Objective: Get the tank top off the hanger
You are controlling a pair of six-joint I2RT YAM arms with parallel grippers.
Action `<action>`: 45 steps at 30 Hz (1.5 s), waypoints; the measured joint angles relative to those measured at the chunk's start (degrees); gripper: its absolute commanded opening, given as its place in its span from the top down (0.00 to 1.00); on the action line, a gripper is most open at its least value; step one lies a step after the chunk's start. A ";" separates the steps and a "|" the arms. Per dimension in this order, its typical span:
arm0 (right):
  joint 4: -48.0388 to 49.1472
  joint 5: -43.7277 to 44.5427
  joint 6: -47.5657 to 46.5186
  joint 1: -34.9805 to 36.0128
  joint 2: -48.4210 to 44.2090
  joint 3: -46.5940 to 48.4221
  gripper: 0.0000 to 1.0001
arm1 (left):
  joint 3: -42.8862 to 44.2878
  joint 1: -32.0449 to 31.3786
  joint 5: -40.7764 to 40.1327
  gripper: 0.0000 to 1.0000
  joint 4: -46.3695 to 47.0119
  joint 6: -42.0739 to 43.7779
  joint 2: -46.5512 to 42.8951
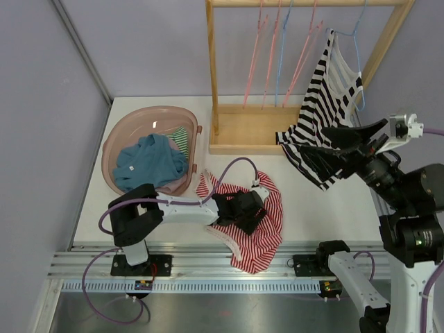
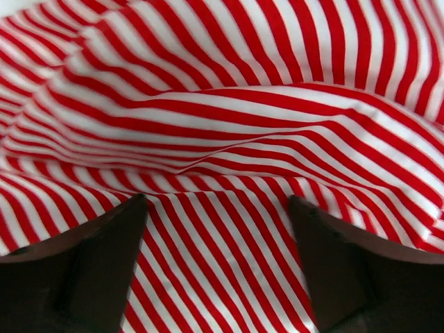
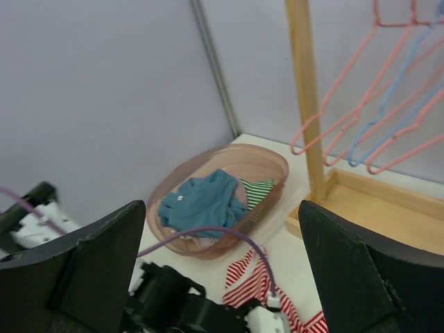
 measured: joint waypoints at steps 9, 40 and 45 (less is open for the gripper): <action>0.61 -3.67 1.81 0.00 -9.05 -0.33 0.01 | 1.60 -3.45 -3.37 1.00 2.25 -1.18 3.76; -19.21 30.67 -6.08 0.00 -8.28 8.00 0.00 | 37.86 41.83 -20.90 1.00 -38.60 5.60 -20.85; -19.34 33.42 -6.60 0.00 -4.52 9.75 0.00 | 42.51 55.01 -13.38 0.27 -39.06 8.26 -14.97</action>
